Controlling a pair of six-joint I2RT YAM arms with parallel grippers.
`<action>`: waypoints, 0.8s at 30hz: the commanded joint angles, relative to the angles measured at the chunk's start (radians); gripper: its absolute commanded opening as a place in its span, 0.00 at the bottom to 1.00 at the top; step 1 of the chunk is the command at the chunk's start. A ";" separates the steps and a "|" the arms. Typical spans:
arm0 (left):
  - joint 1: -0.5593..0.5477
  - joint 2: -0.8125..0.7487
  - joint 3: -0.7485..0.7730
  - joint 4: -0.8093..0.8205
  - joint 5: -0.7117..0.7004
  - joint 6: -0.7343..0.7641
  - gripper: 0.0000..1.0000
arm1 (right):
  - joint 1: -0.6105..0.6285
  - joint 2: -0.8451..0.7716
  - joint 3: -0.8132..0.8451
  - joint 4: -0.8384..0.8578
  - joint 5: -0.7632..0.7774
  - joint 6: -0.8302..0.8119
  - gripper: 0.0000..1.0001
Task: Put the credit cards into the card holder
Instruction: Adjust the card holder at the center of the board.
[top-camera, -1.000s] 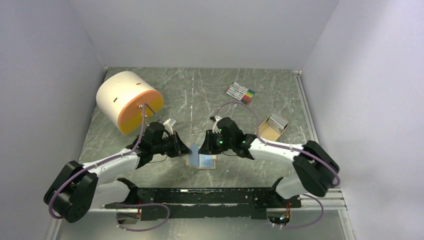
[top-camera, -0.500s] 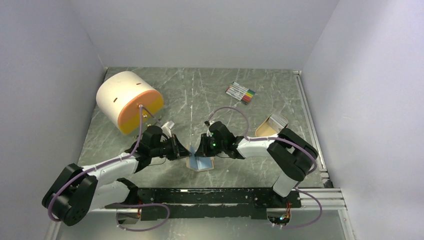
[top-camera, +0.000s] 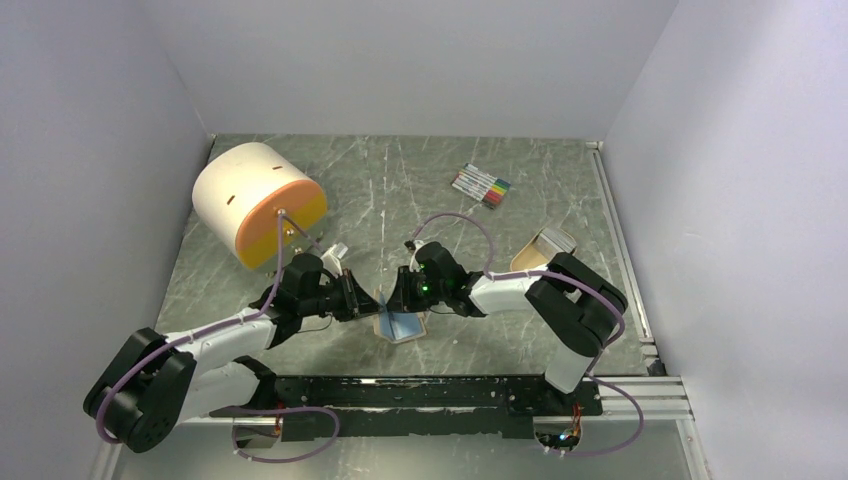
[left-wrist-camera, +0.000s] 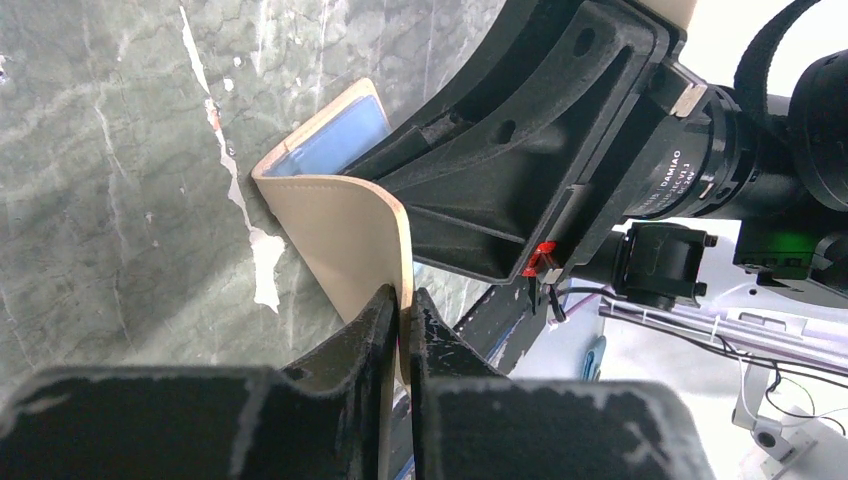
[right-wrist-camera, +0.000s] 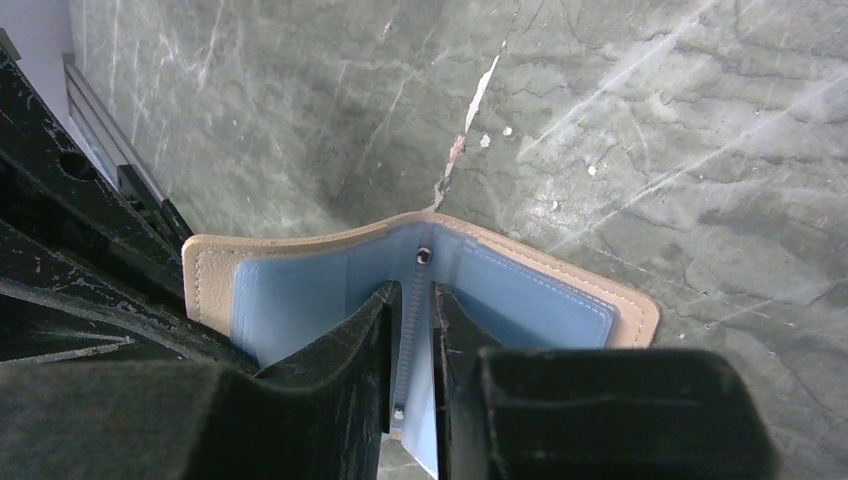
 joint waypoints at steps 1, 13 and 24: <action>0.003 0.003 0.009 0.065 0.028 0.015 0.12 | 0.003 -0.010 0.020 0.012 -0.003 -0.008 0.22; 0.003 0.034 -0.028 0.192 0.067 -0.001 0.13 | 0.001 0.014 -0.002 0.072 -0.031 0.037 0.24; 0.003 0.114 -0.008 0.160 0.025 0.030 0.09 | -0.001 -0.036 -0.014 0.043 0.008 0.053 0.37</action>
